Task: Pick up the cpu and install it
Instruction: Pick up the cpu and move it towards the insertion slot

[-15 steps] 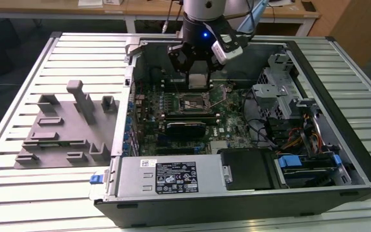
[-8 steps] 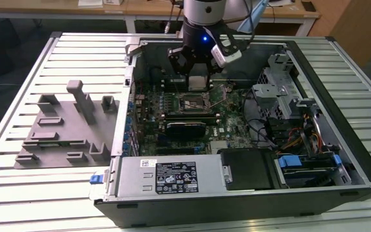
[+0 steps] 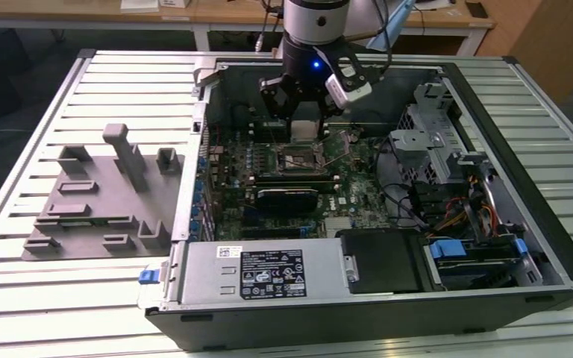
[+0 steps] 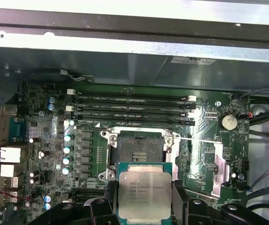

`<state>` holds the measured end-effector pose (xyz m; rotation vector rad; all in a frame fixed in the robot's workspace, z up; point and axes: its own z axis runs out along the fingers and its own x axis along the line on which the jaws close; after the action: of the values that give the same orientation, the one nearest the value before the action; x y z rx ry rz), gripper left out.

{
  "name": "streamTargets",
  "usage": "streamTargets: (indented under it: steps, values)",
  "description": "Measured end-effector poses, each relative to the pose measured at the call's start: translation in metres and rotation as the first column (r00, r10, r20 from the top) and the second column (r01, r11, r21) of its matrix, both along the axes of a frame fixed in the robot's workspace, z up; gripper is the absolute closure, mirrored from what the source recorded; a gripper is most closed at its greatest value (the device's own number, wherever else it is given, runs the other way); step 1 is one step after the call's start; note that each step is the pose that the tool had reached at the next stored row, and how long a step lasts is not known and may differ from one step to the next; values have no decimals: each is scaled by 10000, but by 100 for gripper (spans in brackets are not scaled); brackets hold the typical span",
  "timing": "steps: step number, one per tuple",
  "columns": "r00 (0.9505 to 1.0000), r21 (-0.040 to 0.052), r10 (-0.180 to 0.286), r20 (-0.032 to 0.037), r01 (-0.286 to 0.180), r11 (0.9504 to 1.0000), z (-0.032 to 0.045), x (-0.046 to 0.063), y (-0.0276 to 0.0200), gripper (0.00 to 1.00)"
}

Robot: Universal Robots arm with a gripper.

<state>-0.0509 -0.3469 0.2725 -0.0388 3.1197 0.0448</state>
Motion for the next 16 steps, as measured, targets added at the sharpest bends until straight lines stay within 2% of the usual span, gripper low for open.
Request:
streamTargets:
  steps: [4, 10, 16]
  values:
    - [10000, 6, -20, 3, 20, 10000, -7, 1, 1, 45]
    - [9989, 3, -466, 1, 466, 9989, -58, 7, 1, 45]
    - [9987, 0, -516, 0, 516, 9987, -101, 16, 6, 45]
